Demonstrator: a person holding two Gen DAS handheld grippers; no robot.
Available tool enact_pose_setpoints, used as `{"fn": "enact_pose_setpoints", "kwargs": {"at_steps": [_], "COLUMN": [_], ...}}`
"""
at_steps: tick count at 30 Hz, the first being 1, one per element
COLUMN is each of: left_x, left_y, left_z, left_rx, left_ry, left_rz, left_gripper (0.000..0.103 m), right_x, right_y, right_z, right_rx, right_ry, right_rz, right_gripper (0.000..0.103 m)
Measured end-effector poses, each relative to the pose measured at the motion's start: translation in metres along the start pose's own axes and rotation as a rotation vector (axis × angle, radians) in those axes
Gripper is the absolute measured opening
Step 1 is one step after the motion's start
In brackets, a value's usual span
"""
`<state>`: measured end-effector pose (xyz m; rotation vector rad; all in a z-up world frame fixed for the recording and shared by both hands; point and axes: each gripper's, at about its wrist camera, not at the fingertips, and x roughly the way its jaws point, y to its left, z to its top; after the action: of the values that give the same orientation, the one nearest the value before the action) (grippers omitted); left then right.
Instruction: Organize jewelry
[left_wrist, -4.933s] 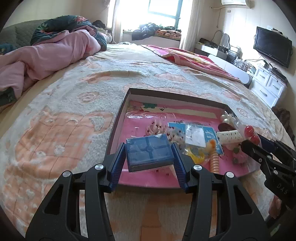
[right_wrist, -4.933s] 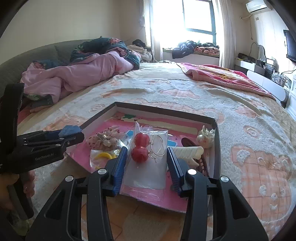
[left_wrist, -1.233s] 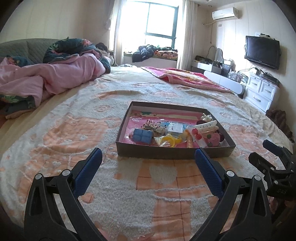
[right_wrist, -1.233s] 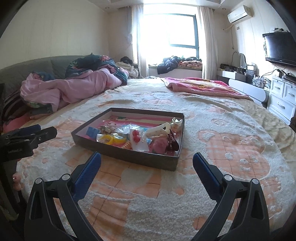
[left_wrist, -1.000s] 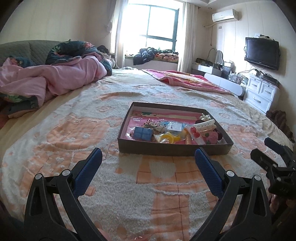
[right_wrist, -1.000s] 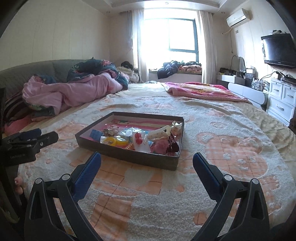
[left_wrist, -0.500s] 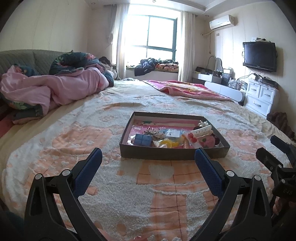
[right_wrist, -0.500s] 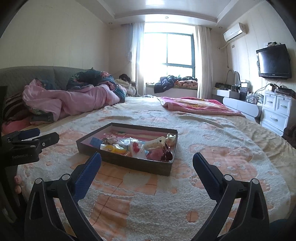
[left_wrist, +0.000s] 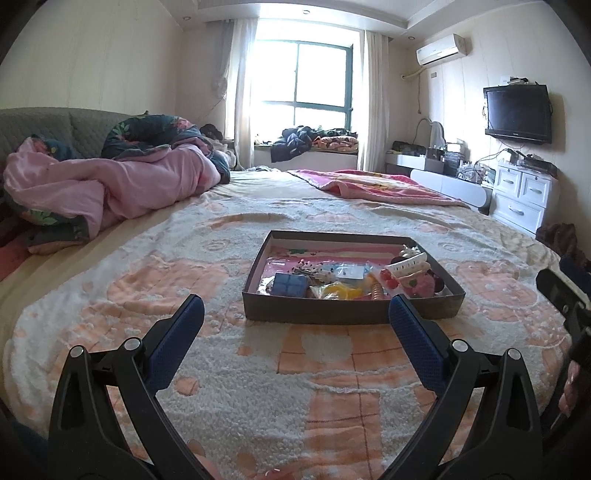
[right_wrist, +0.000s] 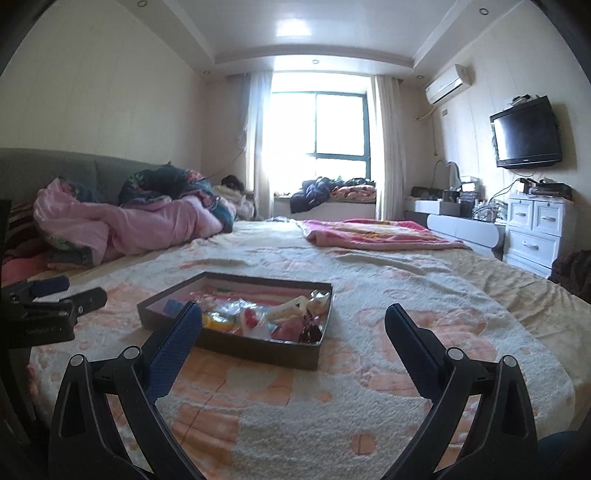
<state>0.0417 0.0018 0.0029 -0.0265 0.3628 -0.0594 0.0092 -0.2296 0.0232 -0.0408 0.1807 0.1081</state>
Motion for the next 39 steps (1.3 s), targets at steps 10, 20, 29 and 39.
{"fn": "enact_pose_setpoints", "kwargs": {"at_steps": [10, 20, 29, 39], "left_x": [0.007, 0.007, 0.007, 0.007], "left_y": [-0.001, -0.002, -0.002, -0.002], "left_z": [0.0, 0.0, 0.0, -0.001], "left_rx": [0.005, 0.002, 0.003, 0.005], "left_ry": [-0.006, -0.003, -0.002, -0.003], "left_rz": [-0.001, -0.008, -0.008, -0.007], "left_gripper": [0.092, 0.092, 0.092, 0.092], "right_x": [0.012, 0.012, 0.013, 0.014], "right_y": [-0.003, -0.003, -0.005, -0.007], "right_z": [-0.004, -0.006, -0.007, -0.008], "right_rx": [0.019, 0.031, 0.031, 0.031], "right_ry": [0.019, 0.025, 0.034, 0.047], "right_rz": [0.002, -0.005, -0.004, 0.0], "right_gripper": [0.096, 0.096, 0.096, 0.096]}}
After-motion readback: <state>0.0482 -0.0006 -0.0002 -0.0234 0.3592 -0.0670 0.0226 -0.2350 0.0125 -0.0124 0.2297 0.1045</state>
